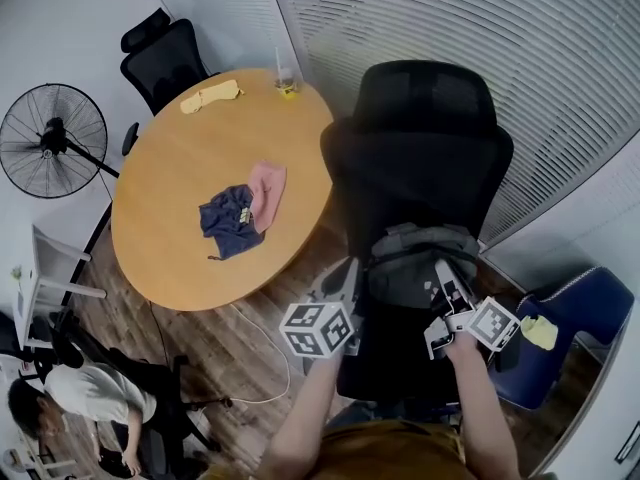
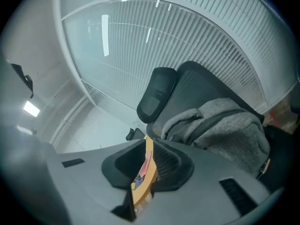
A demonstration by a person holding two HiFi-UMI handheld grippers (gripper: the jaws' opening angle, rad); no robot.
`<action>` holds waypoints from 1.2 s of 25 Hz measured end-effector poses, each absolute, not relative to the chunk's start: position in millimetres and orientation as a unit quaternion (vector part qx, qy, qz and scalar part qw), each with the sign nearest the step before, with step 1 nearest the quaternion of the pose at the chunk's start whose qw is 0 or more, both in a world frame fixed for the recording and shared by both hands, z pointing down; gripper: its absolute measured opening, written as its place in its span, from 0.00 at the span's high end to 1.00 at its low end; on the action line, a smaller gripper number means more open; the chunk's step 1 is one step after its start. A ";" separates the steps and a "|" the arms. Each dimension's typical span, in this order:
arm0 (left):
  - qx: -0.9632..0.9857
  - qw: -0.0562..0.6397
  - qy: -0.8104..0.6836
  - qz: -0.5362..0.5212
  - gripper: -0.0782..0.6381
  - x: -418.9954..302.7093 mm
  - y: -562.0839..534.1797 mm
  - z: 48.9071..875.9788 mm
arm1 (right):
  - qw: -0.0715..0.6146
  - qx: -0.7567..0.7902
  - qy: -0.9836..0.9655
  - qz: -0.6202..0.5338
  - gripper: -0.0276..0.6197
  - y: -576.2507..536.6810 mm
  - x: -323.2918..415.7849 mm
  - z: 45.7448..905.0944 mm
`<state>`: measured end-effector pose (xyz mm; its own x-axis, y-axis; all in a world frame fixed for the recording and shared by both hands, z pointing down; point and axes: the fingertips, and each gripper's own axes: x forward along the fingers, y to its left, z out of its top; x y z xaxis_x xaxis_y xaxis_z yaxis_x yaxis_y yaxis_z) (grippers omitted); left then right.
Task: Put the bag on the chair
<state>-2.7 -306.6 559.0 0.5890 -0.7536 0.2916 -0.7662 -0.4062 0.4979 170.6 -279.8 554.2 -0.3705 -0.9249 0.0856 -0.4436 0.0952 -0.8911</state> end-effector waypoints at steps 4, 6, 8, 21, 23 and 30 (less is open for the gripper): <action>0.844 0.297 -0.447 0.002 0.86 -2.8 -298.2 544.3 | 0.208 -0.538 0.705 -0.412 0.94 -265.6 177.4 547.2; 0.847 0.295 -0.442 0.000 0.86 -2.2 -293.8 535.4 | 0.186 -0.555 0.715 -0.383 0.94 -258.1 178.7 540.3; 0.854 0.288 -0.434 0.006 0.86 -0.2 -290.2 525.1 | 0.137 -0.585 0.731 -0.323 0.94 -251.7 178.7 526.8; 0.877 0.249 -0.411 -0.020 0.86 2.4 -267.3 469.4 | -0.034 -0.669 0.735 -0.102 0.95 -215.9 172.6 459.9; 0.881 0.243 -0.405 -0.027 0.86 7.5 -265.1 459.6 | -0.033 -0.669 0.737 -0.091 0.95 -211.1 171.8 452.0; 0.900 0.234 -0.365 -0.044 0.86 26.6 -253.5 439.1 | -0.022 -0.668 0.740 -0.077 0.95 -201.8 171.0 438.5</action>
